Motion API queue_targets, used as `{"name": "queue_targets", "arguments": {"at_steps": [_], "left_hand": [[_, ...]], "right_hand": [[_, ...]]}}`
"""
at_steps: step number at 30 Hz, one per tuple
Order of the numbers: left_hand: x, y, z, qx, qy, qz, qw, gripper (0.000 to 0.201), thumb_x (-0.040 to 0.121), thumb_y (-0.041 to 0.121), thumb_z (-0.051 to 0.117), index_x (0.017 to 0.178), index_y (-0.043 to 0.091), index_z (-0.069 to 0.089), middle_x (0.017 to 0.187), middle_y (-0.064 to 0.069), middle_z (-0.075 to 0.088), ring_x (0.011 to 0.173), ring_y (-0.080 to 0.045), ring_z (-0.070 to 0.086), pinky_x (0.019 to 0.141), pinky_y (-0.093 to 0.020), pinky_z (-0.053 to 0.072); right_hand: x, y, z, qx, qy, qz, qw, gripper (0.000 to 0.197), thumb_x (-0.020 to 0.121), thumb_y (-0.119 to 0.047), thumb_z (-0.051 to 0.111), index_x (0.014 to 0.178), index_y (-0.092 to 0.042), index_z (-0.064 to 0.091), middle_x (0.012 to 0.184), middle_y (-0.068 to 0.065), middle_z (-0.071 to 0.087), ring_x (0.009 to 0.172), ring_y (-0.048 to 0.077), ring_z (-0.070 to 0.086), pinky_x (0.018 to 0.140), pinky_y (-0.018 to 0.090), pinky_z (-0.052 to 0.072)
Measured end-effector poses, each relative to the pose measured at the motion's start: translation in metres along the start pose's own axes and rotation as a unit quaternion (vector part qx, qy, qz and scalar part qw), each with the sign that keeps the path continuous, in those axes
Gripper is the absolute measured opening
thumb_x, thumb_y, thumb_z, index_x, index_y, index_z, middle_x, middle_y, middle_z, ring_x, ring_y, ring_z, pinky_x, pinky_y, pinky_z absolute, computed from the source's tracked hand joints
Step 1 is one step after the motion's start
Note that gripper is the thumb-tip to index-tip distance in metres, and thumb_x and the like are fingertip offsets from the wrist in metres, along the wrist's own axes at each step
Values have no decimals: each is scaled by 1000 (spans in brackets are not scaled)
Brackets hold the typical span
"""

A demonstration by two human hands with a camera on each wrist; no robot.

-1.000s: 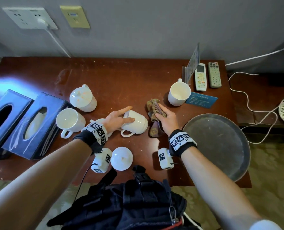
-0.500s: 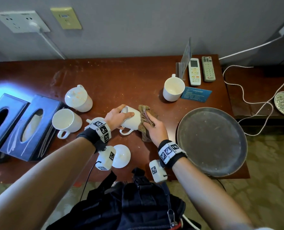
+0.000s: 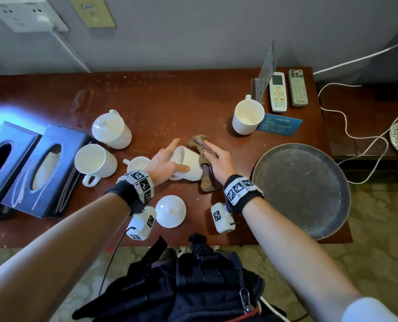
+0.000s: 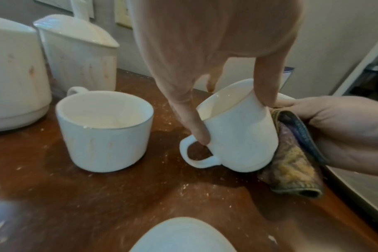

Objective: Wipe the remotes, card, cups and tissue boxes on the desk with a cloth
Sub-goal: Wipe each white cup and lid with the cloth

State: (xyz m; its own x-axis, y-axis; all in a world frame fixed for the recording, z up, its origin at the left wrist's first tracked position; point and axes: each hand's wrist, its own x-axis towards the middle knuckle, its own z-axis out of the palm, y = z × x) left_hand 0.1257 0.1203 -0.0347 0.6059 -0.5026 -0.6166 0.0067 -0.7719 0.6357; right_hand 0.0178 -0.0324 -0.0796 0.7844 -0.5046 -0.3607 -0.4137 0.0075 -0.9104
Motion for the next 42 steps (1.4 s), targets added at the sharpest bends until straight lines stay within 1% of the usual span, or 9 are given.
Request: {"name": "queue_targets", "arguments": {"at_steps": [3,9,15,20,23,27,32,36,42], "left_hand": [[0,9,3,28,19,9,999,96,87,23,72,159,30,8,152,-10,28,138,-32,32,110,-40,29],[-4,14,12,61,32,34,997,89,87,13,72,156,21,16,155,-7,17,139,-33,30,110,-34,29],[-10,7,7,11,33,13,999,81,91,32,68,157,36,20,157,-11,25,143,-34,29,114,-43,27],[-12,8,10,21,71,-1,997,98,83,29,79,158,16,17,159,-10,30,143,-29,32,114,-42,31],[-11,6,11,58,79,3,995,95,80,31,81,155,11,26,156,-10,34,141,-28,35,114,-42,33],[-12,4,9,69,78,12,994,94,78,30,83,154,12,31,153,-8,38,138,-27,38,111,-40,36],[-13,5,7,70,59,41,995,91,77,22,83,152,17,33,150,-4,37,135,-25,38,108,-36,36],[-13,2,2,59,11,19,998,89,81,15,78,152,34,28,150,-7,26,135,-30,33,107,-38,34],[-22,-1,-1,-33,-9,2,999,49,87,34,73,126,46,46,124,-2,51,111,-24,53,85,-47,60]], "right_hand": [[-3,0,-20,18,48,-7,999,39,96,-12,56,135,-19,59,135,-5,60,125,11,54,111,33,40],[-10,3,-51,54,99,-9,994,39,98,-9,53,137,-15,56,135,-2,60,121,9,55,106,23,40],[-16,9,-34,20,66,-14,998,39,97,-12,56,135,-20,59,134,-5,60,121,8,53,107,22,38],[-14,5,-1,3,31,8,999,37,97,-21,54,132,-30,61,135,-9,60,124,12,53,109,32,40],[-13,-10,11,-6,20,-36,999,36,97,-14,54,130,-24,63,136,-5,60,125,11,52,109,26,38],[-16,-15,12,-37,-10,-70,997,35,97,-15,54,130,-23,63,134,-6,60,121,4,51,106,19,36],[3,2,-5,-100,9,5,995,33,98,-19,54,129,-21,64,133,1,62,127,25,52,112,43,36],[7,6,-3,-107,7,7,994,33,96,-20,55,127,-25,65,130,0,64,126,27,52,110,45,40],[-4,9,1,-103,6,-9,995,34,98,-19,53,131,-25,62,134,-3,61,129,22,51,113,37,36]]}}
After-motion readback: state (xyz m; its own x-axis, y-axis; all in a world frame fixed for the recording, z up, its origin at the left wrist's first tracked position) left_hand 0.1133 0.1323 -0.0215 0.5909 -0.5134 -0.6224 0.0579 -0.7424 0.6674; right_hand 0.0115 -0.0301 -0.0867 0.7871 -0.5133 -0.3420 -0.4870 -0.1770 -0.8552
